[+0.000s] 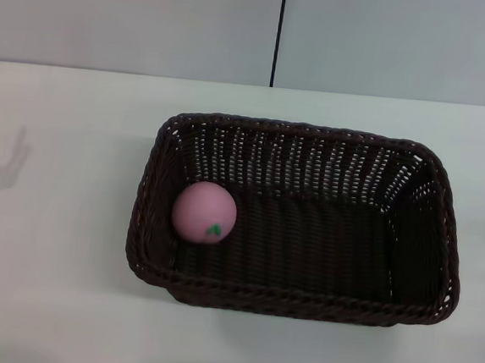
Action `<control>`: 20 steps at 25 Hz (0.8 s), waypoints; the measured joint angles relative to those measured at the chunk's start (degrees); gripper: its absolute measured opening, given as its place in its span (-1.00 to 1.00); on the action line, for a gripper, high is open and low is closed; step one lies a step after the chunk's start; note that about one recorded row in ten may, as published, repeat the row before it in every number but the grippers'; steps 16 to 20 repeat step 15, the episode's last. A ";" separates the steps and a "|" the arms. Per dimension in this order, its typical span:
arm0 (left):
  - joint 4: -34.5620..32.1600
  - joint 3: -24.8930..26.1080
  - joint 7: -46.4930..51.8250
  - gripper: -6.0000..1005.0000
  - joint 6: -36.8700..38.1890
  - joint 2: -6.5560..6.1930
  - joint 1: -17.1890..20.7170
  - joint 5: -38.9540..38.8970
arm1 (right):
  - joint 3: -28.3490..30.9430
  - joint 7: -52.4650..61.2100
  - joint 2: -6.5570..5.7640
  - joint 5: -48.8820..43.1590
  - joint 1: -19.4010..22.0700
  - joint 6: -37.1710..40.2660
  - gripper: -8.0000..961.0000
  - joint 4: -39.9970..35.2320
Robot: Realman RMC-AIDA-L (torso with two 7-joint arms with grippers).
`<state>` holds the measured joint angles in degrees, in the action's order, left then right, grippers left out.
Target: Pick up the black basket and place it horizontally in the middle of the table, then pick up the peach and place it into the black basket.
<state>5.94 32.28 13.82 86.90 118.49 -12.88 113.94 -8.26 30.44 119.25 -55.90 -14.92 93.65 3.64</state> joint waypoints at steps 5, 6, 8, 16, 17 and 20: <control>0.16 0.28 -2.07 0.62 -1.98 -0.04 0.16 0.13 | 1.69 -1.27 0.02 -0.34 -1.01 -4.72 0.32 1.17; 0.41 0.35 -2.98 0.62 -2.01 0.02 0.03 0.14 | 1.57 -1.27 0.00 -0.46 -1.51 -4.53 0.32 0.97; 0.58 0.39 -3.53 0.62 -2.07 0.02 -0.09 0.14 | 1.52 -1.26 -0.04 -0.57 -1.75 -4.29 0.32 0.81; 0.66 0.45 -4.75 0.62 -1.58 -0.12 -1.27 0.26 | 1.33 -1.39 0.10 -3.41 -2.21 -4.26 0.32 0.86; 0.66 0.45 -4.75 0.62 -1.58 -0.12 -1.27 0.26 | 1.33 -1.39 0.10 -3.41 -2.21 -4.26 0.32 0.86; 0.66 0.45 -4.75 0.62 -1.58 -0.12 -1.27 0.26 | 1.33 -1.39 0.10 -3.41 -2.21 -4.26 0.32 0.86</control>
